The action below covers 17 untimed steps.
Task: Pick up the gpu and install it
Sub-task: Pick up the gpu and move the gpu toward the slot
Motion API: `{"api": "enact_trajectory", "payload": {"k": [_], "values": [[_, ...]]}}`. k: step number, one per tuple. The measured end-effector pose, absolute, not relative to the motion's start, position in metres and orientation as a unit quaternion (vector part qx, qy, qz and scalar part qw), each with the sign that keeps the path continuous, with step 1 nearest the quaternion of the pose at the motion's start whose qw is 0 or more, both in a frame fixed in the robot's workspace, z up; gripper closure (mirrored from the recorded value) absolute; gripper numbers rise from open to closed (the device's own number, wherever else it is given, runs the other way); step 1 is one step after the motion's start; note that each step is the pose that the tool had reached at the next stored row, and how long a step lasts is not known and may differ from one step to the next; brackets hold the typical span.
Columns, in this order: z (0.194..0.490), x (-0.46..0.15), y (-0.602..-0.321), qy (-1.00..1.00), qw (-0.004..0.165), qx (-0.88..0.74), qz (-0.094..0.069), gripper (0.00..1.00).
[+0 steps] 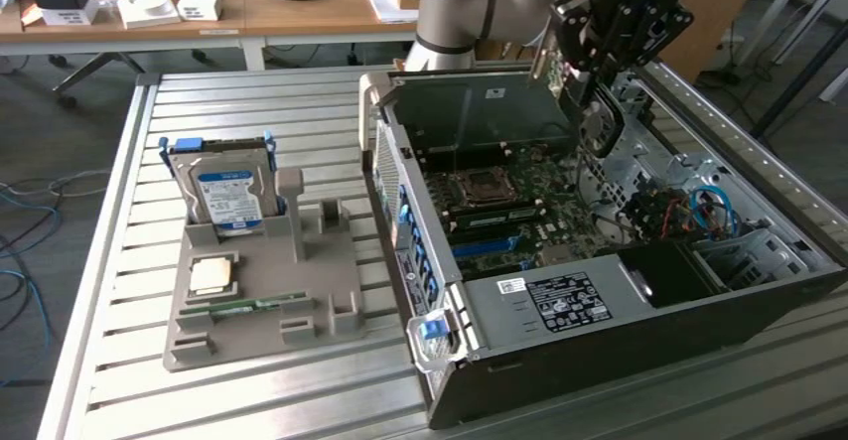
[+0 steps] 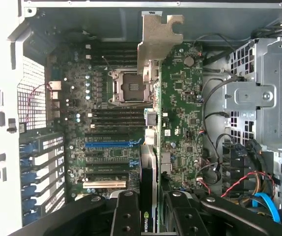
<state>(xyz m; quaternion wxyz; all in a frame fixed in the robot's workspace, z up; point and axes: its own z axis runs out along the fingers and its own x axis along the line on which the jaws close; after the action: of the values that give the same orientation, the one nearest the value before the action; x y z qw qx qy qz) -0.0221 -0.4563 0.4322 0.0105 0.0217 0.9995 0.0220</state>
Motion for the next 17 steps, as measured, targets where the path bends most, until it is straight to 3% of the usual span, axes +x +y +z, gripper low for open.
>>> {"api": "enact_trajectory", "payload": {"k": [17], "values": [[0.414,-0.015,-0.456,1.000,0.010,0.018,0.022,0.74]]}}
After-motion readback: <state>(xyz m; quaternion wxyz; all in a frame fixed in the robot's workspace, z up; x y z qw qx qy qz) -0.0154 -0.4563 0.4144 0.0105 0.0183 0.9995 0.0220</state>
